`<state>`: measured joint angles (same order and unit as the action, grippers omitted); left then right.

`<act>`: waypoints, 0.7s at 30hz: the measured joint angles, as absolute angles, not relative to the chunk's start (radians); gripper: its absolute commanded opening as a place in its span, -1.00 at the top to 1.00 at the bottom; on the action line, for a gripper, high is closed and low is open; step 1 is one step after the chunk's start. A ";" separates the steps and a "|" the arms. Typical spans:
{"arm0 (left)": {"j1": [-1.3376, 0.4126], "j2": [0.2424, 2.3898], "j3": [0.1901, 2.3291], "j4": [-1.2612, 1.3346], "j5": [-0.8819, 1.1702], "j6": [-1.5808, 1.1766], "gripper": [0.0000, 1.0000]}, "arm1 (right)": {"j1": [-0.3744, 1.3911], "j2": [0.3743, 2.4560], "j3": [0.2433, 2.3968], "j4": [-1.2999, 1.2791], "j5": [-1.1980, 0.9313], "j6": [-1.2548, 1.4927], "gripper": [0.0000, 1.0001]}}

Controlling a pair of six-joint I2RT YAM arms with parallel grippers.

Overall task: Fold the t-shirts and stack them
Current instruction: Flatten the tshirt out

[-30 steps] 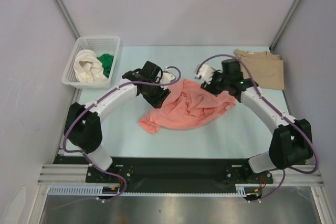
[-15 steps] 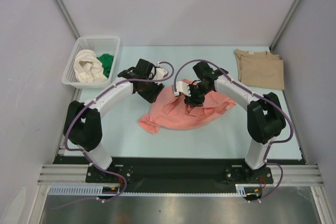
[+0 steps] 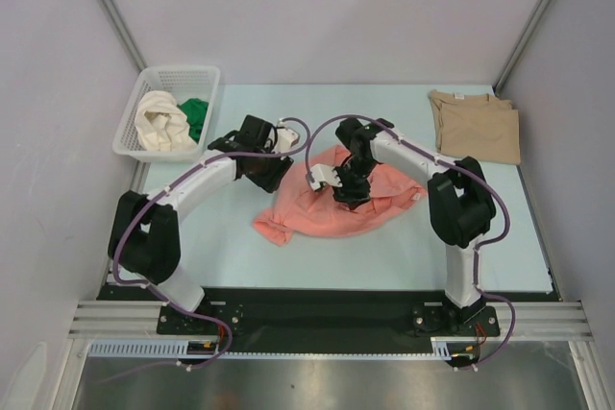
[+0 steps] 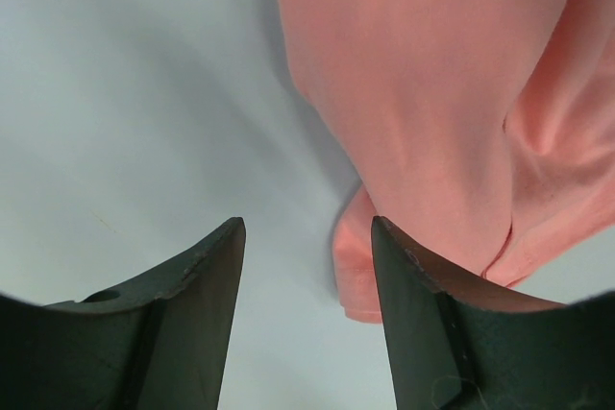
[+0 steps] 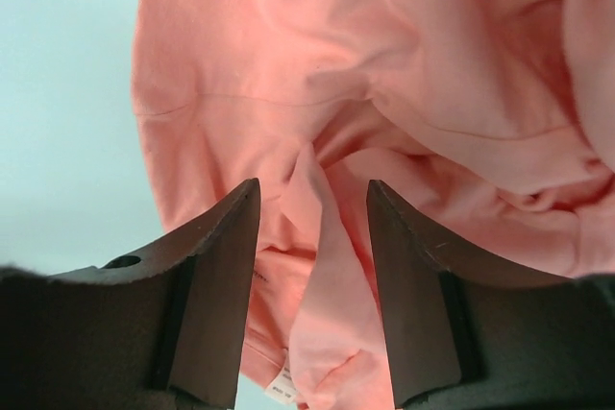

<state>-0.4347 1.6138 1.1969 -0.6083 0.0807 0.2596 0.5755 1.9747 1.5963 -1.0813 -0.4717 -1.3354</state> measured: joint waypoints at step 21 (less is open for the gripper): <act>-0.398 1.608 1.191 -0.585 0.070 0.252 -0.22 | 0.599 2.072 1.652 -1.155 -0.423 -1.386 0.13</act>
<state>-0.3977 1.6077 1.1908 -0.5846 0.0704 0.2516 0.5995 2.0720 1.6516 -1.1545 -0.4232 -1.3857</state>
